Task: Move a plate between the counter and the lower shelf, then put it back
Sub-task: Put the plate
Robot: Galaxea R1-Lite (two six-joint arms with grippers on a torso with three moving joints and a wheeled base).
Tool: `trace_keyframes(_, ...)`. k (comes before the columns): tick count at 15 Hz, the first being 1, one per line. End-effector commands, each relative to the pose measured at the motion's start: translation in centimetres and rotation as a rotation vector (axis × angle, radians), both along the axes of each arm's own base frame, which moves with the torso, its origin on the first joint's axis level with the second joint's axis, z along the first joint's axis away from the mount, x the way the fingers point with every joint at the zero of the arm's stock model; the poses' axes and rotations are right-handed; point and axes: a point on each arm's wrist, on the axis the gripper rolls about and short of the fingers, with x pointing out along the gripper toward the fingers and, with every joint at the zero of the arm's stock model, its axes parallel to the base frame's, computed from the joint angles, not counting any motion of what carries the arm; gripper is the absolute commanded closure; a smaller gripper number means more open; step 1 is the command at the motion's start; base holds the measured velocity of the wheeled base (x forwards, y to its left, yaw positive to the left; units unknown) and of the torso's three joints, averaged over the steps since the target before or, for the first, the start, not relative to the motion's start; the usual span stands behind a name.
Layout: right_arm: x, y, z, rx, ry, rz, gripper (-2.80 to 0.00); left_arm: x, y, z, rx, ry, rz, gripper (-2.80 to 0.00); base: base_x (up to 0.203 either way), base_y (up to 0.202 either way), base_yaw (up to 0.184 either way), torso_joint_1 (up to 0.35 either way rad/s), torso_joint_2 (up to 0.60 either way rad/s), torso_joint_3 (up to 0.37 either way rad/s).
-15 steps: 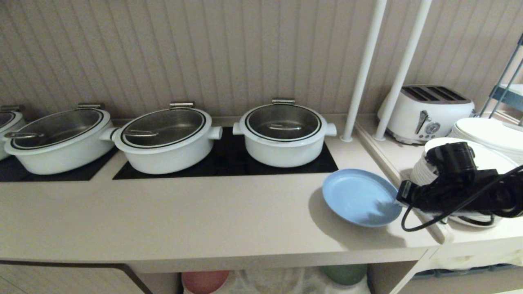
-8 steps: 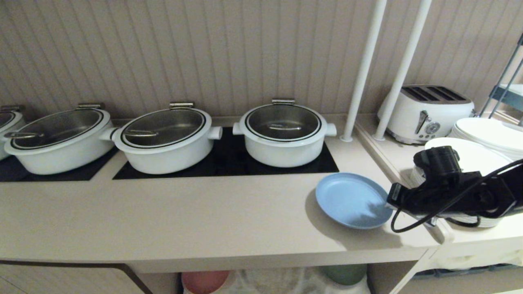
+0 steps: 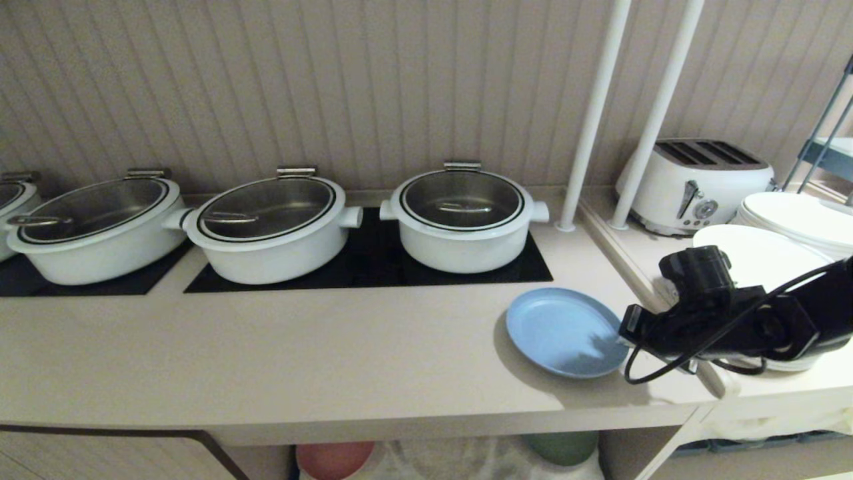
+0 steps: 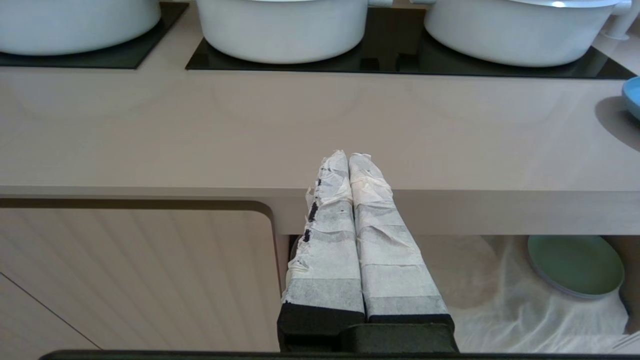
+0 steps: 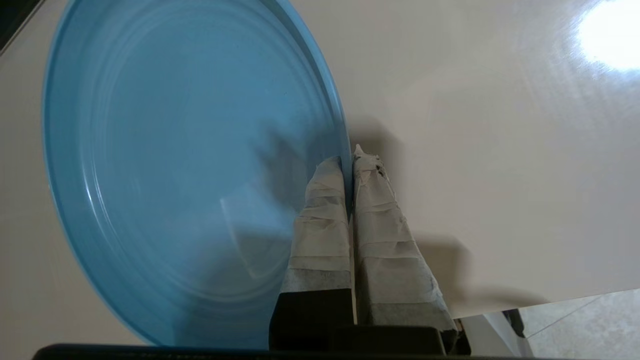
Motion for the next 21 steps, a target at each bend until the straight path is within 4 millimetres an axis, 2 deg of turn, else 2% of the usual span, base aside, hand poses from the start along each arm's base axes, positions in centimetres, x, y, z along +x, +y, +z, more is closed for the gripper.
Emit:
trace_keyframes(1, 0.03, 0.25, -0.25, 0.007, 0.005, 0.000, 0.00, 0.00, 0.00, 0.00, -0.001, -0.001, 0.000, 0.00, 0.000, 0.000, 0.000, 0.000, 0.00, 0.000)
trace_keyframes(19, -0.07, 0.34, -0.51, 0.007, 0.017, 0.002, 0.00, 0.00, 0.00, 0.00, -0.001, -0.001, 0.000, 0.00, 0.000, 0.000, 0.000, 0.000, 0.00, 0.000)
trace_keyframes(20, -0.07, 0.34, -0.51, 0.007, 0.017, 0.002, -2.80, 0.00, 0.00, 0.00, -0.001, -0.001, 0.000, 0.00, 0.000, 0.000, 0.000, 0.000, 0.00, 0.000)
trace_keyframes(21, -0.05, 0.34, -0.50, 0.007, 0.015, 0.002, -2.80, 0.00, 0.00, 0.00, -0.001, -0.001, 0.000, 0.00, 0.000, 0.000, 0.000, 0.000, 0.00, 0.000)
